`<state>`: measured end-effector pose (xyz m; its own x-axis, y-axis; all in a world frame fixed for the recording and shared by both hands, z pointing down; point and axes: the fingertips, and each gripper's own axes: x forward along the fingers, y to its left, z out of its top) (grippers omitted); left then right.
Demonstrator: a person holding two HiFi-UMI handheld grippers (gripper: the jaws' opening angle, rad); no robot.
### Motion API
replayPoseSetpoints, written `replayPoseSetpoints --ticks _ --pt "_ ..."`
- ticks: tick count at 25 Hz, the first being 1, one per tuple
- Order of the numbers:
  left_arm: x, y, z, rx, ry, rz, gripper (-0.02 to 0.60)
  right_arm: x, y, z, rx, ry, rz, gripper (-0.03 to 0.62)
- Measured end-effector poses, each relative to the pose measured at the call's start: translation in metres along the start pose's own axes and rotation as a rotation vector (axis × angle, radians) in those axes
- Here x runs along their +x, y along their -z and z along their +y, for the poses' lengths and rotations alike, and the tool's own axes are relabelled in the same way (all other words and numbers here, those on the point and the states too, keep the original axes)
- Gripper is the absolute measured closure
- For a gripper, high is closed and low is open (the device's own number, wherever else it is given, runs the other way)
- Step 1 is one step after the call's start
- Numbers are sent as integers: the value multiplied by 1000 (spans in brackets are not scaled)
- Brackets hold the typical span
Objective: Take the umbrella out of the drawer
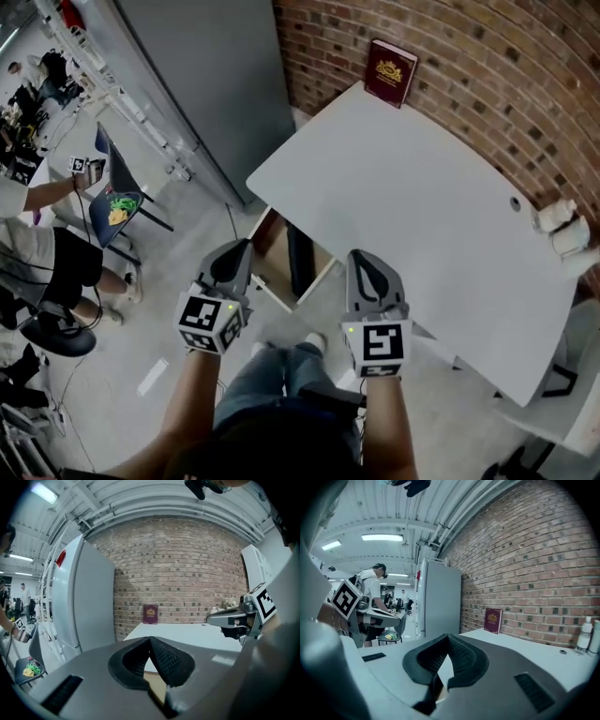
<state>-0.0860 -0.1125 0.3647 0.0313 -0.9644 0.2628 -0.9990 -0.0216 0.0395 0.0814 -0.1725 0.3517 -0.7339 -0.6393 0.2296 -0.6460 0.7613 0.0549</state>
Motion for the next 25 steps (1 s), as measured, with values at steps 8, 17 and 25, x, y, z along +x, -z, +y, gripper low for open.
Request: replayPoseSetpoints --ticks 8,17,25 --pt "36 6 -7 55 139 27 584 -16 28 -20 66 153 42 602" --pt "60 27 21 121 319 91 584 -5 55 14 107 288 109 602" --pt "71 55 52 171 467 127 584 23 76 57 153 415 160 602"
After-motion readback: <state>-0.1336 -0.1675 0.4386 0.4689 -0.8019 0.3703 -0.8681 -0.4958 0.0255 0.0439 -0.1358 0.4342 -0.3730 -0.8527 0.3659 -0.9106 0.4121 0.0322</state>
